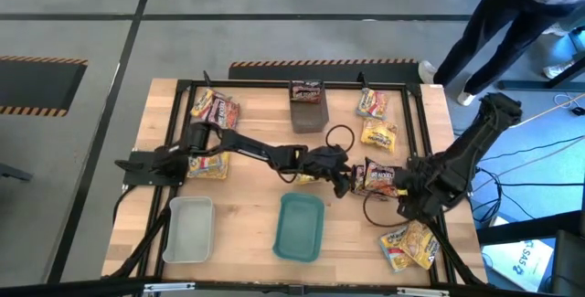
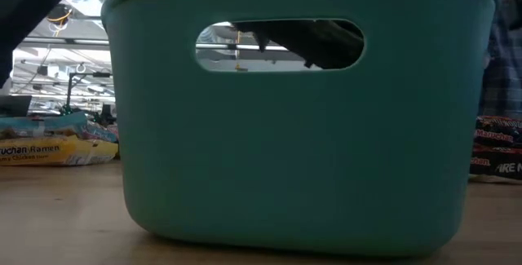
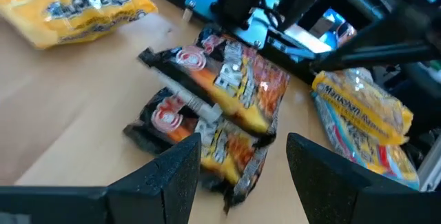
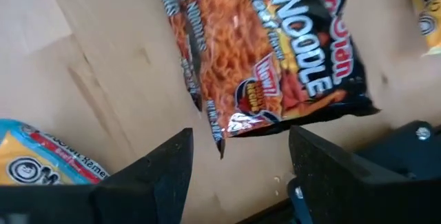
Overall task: Sort Maruchan noodles
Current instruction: Put the black noodle pack into the black bin
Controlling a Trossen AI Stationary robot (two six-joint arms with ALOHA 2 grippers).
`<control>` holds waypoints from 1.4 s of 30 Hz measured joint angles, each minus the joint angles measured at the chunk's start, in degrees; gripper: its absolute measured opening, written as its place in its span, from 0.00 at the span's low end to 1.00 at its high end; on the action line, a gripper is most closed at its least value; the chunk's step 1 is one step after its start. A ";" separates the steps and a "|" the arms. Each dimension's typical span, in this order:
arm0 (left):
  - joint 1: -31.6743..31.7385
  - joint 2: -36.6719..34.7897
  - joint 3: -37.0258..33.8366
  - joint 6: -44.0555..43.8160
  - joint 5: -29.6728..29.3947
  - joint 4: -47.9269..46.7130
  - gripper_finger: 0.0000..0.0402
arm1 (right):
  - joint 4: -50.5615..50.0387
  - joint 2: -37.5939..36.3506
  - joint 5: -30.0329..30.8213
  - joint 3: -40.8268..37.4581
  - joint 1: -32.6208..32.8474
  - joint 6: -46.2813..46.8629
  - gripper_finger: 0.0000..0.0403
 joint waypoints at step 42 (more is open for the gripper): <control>1.53 7.52 6.08 -5.16 -1.06 5.77 0.52 | 28.00 16.25 8.33 -6.38 -6.19 -16.64 0.55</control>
